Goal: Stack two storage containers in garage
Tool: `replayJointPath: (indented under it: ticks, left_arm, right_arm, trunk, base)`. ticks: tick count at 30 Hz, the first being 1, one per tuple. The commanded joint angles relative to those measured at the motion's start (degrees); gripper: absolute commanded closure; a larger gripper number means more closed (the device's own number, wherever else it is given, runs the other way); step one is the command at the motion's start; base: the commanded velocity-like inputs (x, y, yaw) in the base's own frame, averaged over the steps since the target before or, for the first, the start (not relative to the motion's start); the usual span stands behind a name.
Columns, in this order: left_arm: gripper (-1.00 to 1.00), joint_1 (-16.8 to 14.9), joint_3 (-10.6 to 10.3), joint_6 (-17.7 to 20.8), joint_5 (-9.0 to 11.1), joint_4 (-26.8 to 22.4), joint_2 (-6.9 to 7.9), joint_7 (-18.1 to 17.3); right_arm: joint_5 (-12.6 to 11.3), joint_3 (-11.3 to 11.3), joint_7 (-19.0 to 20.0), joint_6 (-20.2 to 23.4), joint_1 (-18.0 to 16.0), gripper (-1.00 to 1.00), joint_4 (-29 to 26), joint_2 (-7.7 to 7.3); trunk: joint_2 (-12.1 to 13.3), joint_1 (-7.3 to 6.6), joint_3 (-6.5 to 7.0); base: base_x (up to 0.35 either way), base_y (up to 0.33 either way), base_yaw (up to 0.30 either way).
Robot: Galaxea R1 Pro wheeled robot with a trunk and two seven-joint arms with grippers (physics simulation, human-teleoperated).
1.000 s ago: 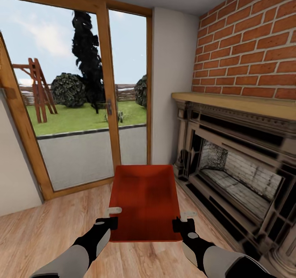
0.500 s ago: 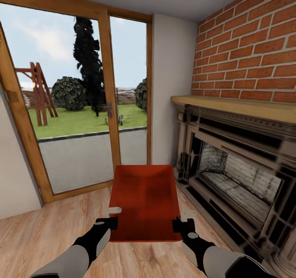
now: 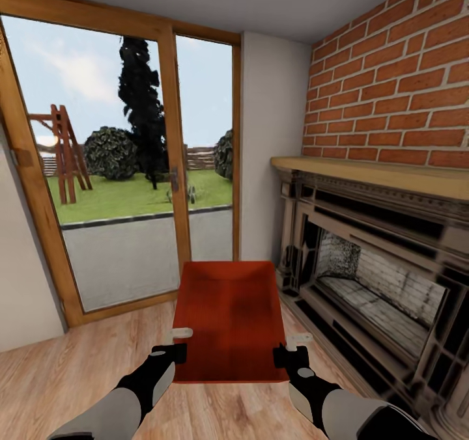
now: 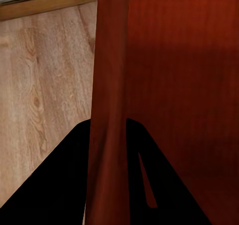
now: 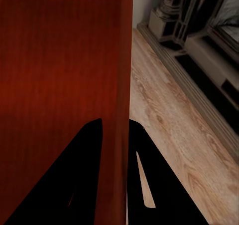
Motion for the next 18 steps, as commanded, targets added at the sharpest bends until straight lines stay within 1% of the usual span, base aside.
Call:
replayJointPath:
  ticks: [1, 6, 18]
  left_arm:
    - [1.0, 0.0, 1.5, 0.4, -1.3, -0.2, -0.06, 1.0]
    - [1.0, 0.0, 1.5, 0.4, -1.3, -0.2, -0.08, 1.0]
    - [1.0, 0.0, 1.5, 0.4, -1.3, -0.2, -0.07, 1.0]
  right_arm:
    - [-1.6, -0.3, -0.4, -0.5, -0.1, 1.0, 0.1, 0.0]
    - [-1.6, -0.3, -0.4, -0.4, -0.1, 1.0, 0.1, -0.06]
    - [-1.6, -0.3, -0.4, -0.4, -0.1, 1.0, 0.1, 0.0]
  trunk:
    - [-0.1, 0.01, 0.01]
    - [-0.1, 0.01, 0.22]
    - [-0.1, 0.01, 0.26]
  base:
    - [0.0, 0.0, 0.0]
    - [0.0, 0.0, 0.0]
    - [0.0, 0.0, 0.0]
